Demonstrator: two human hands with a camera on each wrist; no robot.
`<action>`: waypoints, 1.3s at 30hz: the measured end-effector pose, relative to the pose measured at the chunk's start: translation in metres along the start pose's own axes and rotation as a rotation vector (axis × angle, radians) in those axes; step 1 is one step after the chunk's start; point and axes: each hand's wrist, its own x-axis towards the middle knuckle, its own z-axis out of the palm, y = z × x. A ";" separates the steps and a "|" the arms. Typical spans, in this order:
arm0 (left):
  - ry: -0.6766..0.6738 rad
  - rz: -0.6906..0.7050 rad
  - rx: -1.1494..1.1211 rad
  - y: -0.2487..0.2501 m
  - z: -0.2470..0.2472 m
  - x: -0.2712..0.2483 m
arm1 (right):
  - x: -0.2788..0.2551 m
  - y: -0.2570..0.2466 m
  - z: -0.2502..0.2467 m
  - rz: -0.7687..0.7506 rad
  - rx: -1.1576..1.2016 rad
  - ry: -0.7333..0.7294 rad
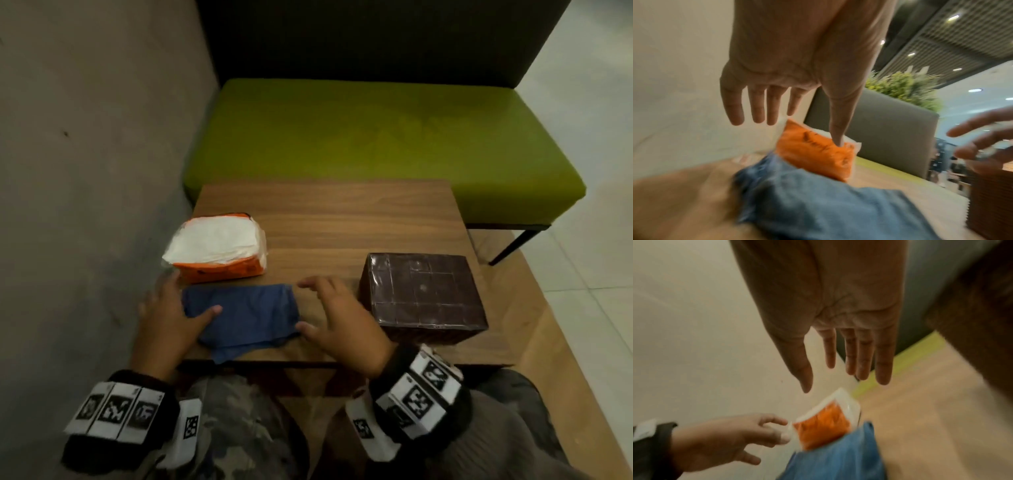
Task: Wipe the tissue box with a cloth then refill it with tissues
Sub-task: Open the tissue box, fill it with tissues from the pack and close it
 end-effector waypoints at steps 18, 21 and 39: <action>-0.690 0.599 -0.026 0.206 0.100 -0.035 | -0.017 0.081 -0.131 0.296 -0.788 -0.389; -0.670 0.564 -0.037 0.207 0.103 -0.032 | -0.019 0.080 -0.130 0.263 -0.770 -0.384; -0.562 0.651 0.077 0.172 0.090 -0.046 | -0.019 0.065 -0.117 0.118 -0.771 -0.398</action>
